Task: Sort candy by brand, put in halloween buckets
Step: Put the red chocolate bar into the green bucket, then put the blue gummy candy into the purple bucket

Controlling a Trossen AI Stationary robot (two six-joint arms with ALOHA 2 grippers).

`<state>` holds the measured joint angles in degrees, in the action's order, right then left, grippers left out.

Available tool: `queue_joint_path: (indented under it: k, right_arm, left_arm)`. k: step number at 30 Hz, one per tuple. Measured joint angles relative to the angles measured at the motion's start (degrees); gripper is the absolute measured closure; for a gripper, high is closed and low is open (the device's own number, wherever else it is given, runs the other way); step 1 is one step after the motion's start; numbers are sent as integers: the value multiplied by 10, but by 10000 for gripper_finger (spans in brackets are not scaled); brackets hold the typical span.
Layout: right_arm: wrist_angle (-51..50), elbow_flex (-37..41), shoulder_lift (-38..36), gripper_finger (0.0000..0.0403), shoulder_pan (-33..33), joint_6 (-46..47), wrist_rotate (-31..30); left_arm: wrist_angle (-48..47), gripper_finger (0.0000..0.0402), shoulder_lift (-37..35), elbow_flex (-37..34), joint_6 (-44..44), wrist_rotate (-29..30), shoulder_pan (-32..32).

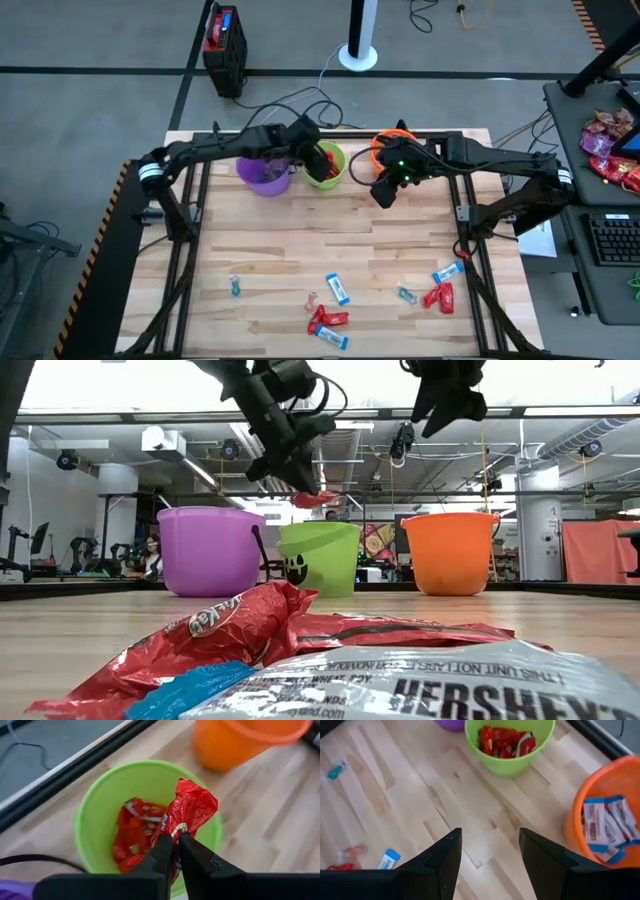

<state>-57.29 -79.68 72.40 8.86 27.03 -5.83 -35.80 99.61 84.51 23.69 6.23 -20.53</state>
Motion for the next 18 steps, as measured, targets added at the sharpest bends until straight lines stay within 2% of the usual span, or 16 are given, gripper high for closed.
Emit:
queue_joint_path:
  k: [4, 10, 12, 14, 16, 18]
  right_arm:
    - [-17, 0, -3, 213, 0, 33, 3]
    - [-53, -2, -3, 213, 0, 64, 7]
    - [-67, -2, -3, 213, -2, 69, 39]
    - [-81, 0, -3, 213, -16, 67, 97]
    - [-93, 10, -5, 213, -50, 62, 140]
    - [-89, 29, -9, 213, -100, 61, 147]
  left_arm:
    - [-57, 353, 29, 51, -30, 36, -1]
    - [-130, 304, 70, 132, -63, 44, -2]
    - [-140, 293, 74, 152, -79, 44, -2]
    - [-150, 286, 72, 165, -92, 44, 1]
    - [-158, 284, 63, 173, -107, 45, 5]
    - [-163, 283, 44, 175, -121, 51, 11]
